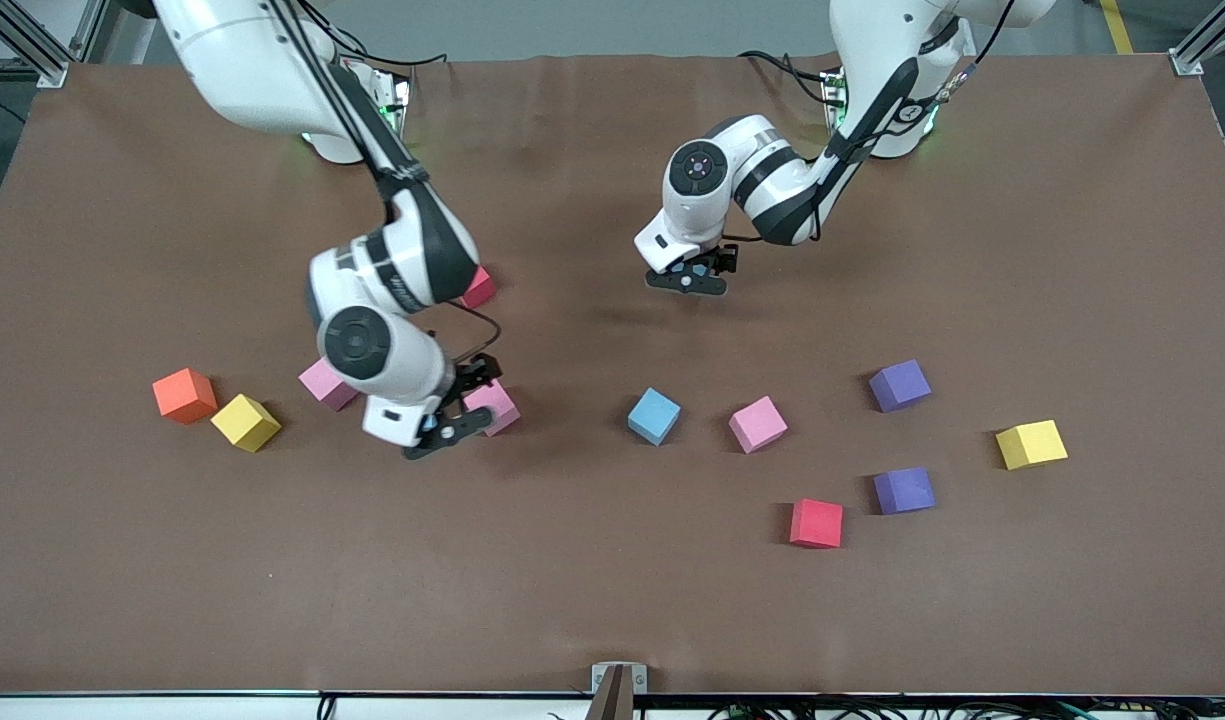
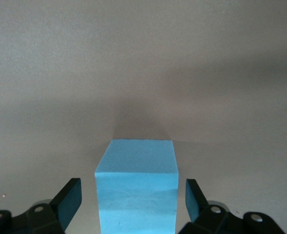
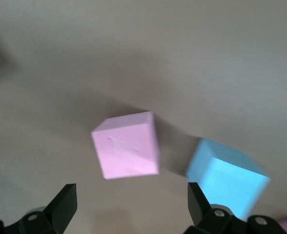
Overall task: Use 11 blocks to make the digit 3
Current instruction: 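Grasp the blue cube with the left gripper while the right gripper grasps pink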
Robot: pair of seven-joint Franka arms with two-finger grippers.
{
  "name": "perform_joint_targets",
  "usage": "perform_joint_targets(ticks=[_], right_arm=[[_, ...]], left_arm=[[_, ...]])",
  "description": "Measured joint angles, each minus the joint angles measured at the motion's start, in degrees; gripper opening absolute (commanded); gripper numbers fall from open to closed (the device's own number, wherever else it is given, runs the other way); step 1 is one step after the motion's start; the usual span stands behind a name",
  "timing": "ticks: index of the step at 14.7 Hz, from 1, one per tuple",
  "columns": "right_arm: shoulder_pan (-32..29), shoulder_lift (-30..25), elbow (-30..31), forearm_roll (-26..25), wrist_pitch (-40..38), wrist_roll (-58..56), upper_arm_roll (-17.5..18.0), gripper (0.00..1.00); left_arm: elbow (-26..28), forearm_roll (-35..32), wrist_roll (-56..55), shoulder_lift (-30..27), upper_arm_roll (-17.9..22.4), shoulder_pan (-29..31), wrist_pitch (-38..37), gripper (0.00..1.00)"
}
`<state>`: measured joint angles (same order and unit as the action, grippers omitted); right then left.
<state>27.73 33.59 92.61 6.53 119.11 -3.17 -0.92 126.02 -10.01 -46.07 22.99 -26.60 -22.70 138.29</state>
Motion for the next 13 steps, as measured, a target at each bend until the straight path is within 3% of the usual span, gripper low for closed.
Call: perform_joint_targets(ticks=[1,3,8,13], right_arm=[[0.7,1.2,-0.1,0.0,1.5,0.1,0.0,1.00],[0.9,3.0,-0.2,0.0,3.1,0.1,-0.2,1.00],[0.9,4.6,-0.6,0.0,4.8,0.1,-0.4,1.00],[1.7,4.8,-0.6,0.0,5.3,0.0,-0.3,1.00]], left_arm=[[0.0,0.0,0.0,0.2,0.0,0.0,0.0,0.55],[-0.1,0.0,-0.2,0.5,0.0,0.0,0.0,0.39],[-2.4,0.0,-7.3,0.7,-1.3,-1.3,0.0,0.36],[-10.0,0.0,-14.7,4.3,-1.7,-6.6,0.0,0.36]])
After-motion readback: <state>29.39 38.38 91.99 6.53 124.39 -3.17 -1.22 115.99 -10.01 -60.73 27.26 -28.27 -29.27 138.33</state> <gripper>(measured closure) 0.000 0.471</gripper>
